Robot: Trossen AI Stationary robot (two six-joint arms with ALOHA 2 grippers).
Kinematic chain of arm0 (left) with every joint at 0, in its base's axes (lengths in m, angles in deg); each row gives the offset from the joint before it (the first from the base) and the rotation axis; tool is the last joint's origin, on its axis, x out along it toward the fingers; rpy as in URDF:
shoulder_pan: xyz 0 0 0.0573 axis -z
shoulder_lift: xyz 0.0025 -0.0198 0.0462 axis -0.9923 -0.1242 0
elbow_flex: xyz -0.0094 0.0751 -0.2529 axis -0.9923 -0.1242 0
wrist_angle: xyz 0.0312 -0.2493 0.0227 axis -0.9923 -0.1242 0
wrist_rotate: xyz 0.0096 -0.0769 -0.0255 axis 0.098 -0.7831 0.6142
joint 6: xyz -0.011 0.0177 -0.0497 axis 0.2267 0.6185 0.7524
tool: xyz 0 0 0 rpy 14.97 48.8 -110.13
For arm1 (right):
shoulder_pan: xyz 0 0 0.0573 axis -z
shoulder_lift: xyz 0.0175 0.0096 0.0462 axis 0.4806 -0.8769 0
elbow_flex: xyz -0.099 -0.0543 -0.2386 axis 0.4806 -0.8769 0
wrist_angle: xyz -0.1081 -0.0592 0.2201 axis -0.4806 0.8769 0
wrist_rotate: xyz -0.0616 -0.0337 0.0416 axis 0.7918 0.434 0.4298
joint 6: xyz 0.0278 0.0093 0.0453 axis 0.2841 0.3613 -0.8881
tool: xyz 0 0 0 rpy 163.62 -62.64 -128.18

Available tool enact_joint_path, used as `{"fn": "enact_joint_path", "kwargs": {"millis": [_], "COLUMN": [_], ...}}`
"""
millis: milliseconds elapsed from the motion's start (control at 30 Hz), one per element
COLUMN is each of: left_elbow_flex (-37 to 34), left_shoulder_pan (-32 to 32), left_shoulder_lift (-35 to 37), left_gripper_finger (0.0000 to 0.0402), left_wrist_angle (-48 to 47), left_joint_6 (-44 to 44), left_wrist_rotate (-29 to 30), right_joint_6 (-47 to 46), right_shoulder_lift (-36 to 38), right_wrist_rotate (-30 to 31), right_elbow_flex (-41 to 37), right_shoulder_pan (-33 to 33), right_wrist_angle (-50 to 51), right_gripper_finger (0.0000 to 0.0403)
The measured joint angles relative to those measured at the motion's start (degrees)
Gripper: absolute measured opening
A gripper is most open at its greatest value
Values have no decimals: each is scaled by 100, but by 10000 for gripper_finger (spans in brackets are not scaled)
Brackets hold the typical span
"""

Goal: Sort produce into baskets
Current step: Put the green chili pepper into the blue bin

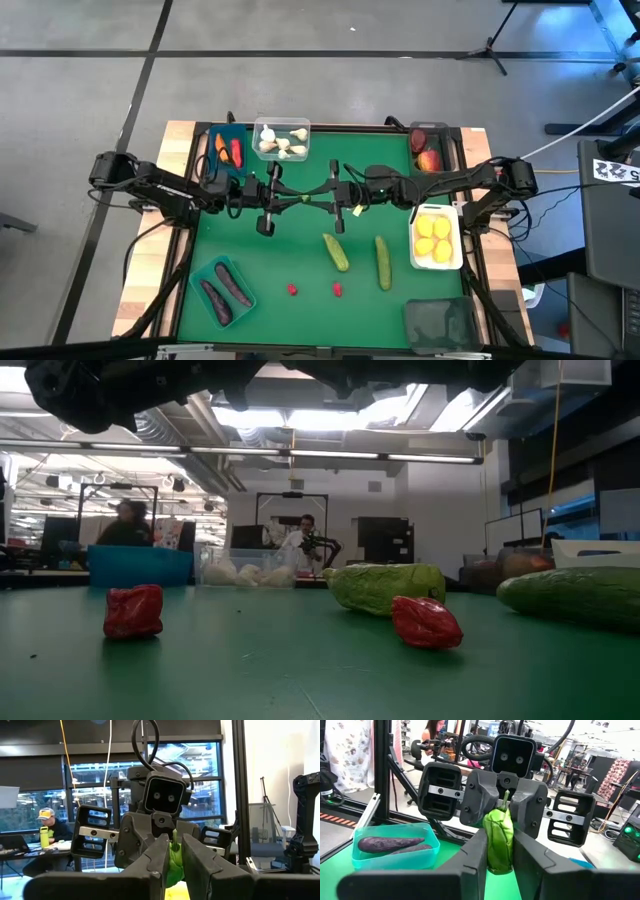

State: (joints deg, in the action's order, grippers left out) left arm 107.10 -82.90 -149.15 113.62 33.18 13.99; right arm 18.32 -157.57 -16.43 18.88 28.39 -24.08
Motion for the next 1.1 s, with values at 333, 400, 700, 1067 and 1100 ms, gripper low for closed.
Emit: {"fn": "enact_joint_path", "kwargs": {"millis": [333, 400, 700, 1067, 1100], "left_elbow_flex": [0, 0, 0, 0, 0], "left_shoulder_pan": [0, 0, -150, -1193, -1304], "left_shoulder_lift": [2, 2, 507, 2025, 2096], "left_gripper_finger": [39, 39, 52, 106, 114], "left_wrist_angle": [3, 2, -892, -5390, -5766], "left_joint_6": [-2, -7, -319, 1348, 1677], "left_wrist_rotate": [-35, -31, 2093, 5511, 5583], "right_joint_6": [-83, -85, -254, -767, -767], "right_shoulder_lift": [2, 2, 0, -2, -2], "right_wrist_rotate": [96, 94, 727, 745, 745], "right_elbow_flex": [-4, -4, -4, -4, -4], "right_shoulder_pan": [2, 2, 0, 0, 0], "right_wrist_angle": [438, 510, 1957, 2817, 2805], "right_gripper_finger": [187, 213, 264, 264, 264]}}
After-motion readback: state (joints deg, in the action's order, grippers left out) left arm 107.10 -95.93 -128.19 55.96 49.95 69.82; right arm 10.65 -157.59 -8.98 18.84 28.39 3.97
